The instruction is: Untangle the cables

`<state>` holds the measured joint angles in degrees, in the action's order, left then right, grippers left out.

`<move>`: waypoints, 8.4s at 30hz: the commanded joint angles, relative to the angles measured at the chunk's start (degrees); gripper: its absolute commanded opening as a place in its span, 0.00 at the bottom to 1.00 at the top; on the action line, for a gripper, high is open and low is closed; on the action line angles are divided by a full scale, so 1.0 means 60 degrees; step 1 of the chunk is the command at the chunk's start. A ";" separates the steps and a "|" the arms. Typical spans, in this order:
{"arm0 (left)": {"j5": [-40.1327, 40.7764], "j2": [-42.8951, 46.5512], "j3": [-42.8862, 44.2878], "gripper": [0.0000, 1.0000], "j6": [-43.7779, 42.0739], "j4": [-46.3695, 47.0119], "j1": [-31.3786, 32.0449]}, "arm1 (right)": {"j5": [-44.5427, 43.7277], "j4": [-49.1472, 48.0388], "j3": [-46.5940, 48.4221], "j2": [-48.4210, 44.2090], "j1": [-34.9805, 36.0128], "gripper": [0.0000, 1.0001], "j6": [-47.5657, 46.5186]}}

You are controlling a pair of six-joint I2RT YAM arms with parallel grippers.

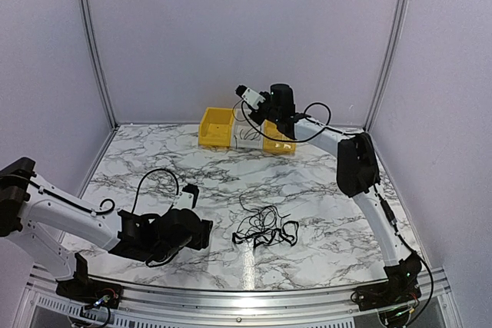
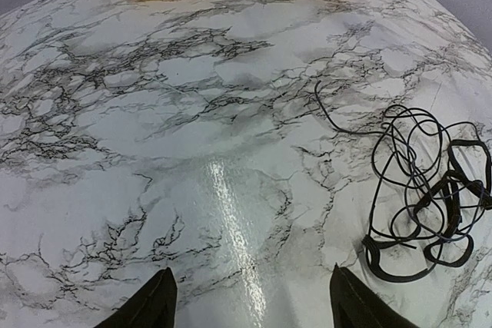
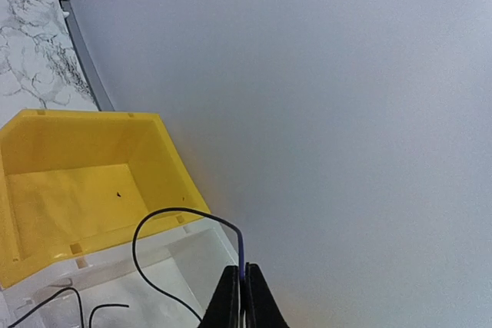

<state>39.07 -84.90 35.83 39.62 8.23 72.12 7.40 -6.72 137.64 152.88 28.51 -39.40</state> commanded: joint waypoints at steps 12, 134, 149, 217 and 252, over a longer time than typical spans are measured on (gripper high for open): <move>0.0037 -0.0026 0.0061 0.71 -0.0109 -0.0150 0.0036 | 0.0003 0.1680 -0.1671 -0.1824 0.0060 0.23 0.0670; -0.5679 -1.0956 1.6410 0.43 -0.3674 -0.2349 -0.6351 | 0.4943 0.3109 -1.3364 -1.0343 -0.1471 0.56 0.2429; -0.5994 -1.1202 1.6439 0.10 -0.3305 -0.1802 -0.6351 | 0.5007 0.3272 -1.3243 -1.0128 -0.1470 0.56 0.2380; -0.7842 -0.4578 0.5604 0.00 -0.0732 0.1602 -0.3640 | 0.4694 0.4980 -1.1793 -0.9614 0.0551 0.58 0.1488; -0.6888 -0.0816 0.5482 0.00 -0.1954 0.1556 -0.3230 | 0.6940 0.7513 -0.9890 -1.0016 0.0383 0.69 -0.0066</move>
<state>-3.53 -91.46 69.54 29.43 17.58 52.56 48.73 31.35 75.83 93.65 30.59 -33.61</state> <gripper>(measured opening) 0.021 0.688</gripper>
